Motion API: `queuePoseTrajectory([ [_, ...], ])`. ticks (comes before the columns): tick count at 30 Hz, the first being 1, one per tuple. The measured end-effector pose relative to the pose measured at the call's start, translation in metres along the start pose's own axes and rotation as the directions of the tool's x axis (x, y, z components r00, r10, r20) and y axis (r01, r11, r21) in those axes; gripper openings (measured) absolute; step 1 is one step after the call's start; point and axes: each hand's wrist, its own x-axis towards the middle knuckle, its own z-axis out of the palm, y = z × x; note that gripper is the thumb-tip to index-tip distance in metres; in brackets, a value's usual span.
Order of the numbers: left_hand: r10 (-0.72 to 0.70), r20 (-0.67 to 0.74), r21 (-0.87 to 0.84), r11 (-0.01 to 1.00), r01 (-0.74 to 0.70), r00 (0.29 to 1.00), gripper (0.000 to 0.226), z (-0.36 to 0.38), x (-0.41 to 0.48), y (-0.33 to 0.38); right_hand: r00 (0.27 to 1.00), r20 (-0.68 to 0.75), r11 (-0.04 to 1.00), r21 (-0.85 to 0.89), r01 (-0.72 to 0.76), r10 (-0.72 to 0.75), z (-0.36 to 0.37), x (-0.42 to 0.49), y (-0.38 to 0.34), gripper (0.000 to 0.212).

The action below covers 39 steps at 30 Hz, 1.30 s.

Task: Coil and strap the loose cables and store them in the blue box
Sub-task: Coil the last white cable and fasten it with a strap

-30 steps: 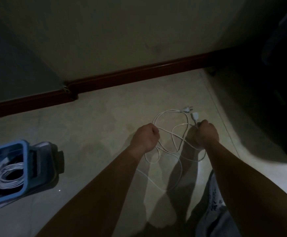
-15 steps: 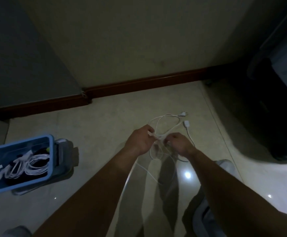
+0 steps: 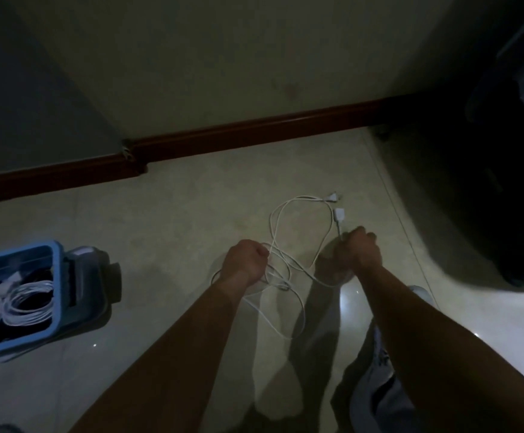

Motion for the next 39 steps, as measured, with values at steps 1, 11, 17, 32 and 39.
queuePoseTrajectory([
  [1,0.007,0.004,-0.015,1.000,-0.007,1.000,0.023,0.001,0.004,-0.001,0.999,0.017,0.999,-0.001,-0.042,0.042,0.004,0.004,0.005,0.038],
  [11,0.086,-0.016,0.049,0.995,-0.085,0.996,0.020,-0.014,-0.004,-0.002,0.944,-0.327,0.890,0.441,0.117,0.038,0.019,-0.021,-0.035,0.015],
  [17,0.288,-0.240,0.197,0.950,-0.244,0.927,0.040,-0.068,-0.055,0.026,0.904,-0.369,0.665,0.622,0.414,-0.218,-0.030,-0.090,-0.098,0.006],
  [32,0.330,-0.204,-0.334,0.861,-0.383,0.922,0.018,-0.235,-0.261,0.039,0.519,0.144,0.503,0.556,0.662,-0.842,-0.162,-0.328,-0.222,0.013],
  [39,0.284,-0.068,-0.694,0.675,-0.250,0.956,0.030,-0.289,-0.349,0.029,0.453,-0.077,0.441,0.140,0.887,-0.888,-0.192,-0.399,-0.259,0.044],
])
